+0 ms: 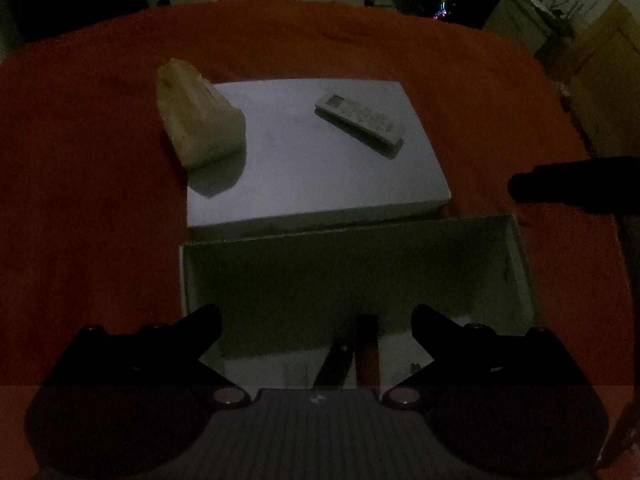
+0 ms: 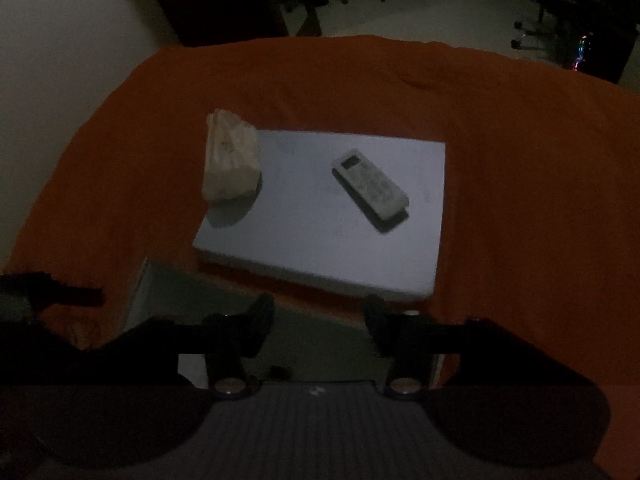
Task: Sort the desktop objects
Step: 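Lift both tools out of the box toward the white remote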
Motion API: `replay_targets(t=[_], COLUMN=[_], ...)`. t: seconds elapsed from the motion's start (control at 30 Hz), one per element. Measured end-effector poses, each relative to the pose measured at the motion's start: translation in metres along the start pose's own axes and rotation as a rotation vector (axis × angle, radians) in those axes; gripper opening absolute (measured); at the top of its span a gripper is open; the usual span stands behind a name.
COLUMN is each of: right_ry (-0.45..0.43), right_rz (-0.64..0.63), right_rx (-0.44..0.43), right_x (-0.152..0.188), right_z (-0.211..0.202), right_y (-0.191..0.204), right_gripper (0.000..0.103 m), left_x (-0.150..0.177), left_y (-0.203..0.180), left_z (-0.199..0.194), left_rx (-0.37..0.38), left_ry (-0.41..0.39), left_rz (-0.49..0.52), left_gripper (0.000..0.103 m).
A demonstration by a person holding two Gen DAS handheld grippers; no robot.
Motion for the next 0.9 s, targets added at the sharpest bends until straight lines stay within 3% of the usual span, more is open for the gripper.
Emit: replay_targets(t=[0.23, 0.37, 0.63, 0.77, 0.9], right_ry=[0.013, 0.039, 0.024, 0.028, 0.054], right_rz=[-0.060, -0.082, -0.086, -0.068, -0.082], right_rx=[-0.021, 0.005, 0.083, 0.113, 0.130], right_x=[-0.035, -0.050, -0.078, -0.086, -0.092], right_z=[0.028, 0.049, 0.095, 0.124, 0.151], right_y=[-0.004, -0.016, -0.049, -0.065, -0.072], right_gripper=[0.060, 0.064, 0.069, 0.077, 0.077], left_x=[-0.006, -0.004, -0.013, -0.024, -0.040], left_y=[0.013, 0.016, 0.014, 0.011, 0.007], left_z=[0.002, 0.011, 0.026, 0.035, 0.045], left_rx=[-0.002, 0.017, 0.024, 0.008, -0.026], left_ry=[0.012, 0.053, 0.049, 0.000, -0.075], left_rz=[0.020, 0.028, 0.043, 0.053, 0.087], left_gripper=[0.103, 0.103, 0.103, 0.103, 0.103])
Point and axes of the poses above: each gripper's, at about its wrist camera, not at the fingertips, and z roughly the way its jaws point, y to its left, x to its underside, the point moved 1 cm from there along z, roughly the way its jaws point, and after that the axes turned 8 degrees about -x, right-handed, at the moved point
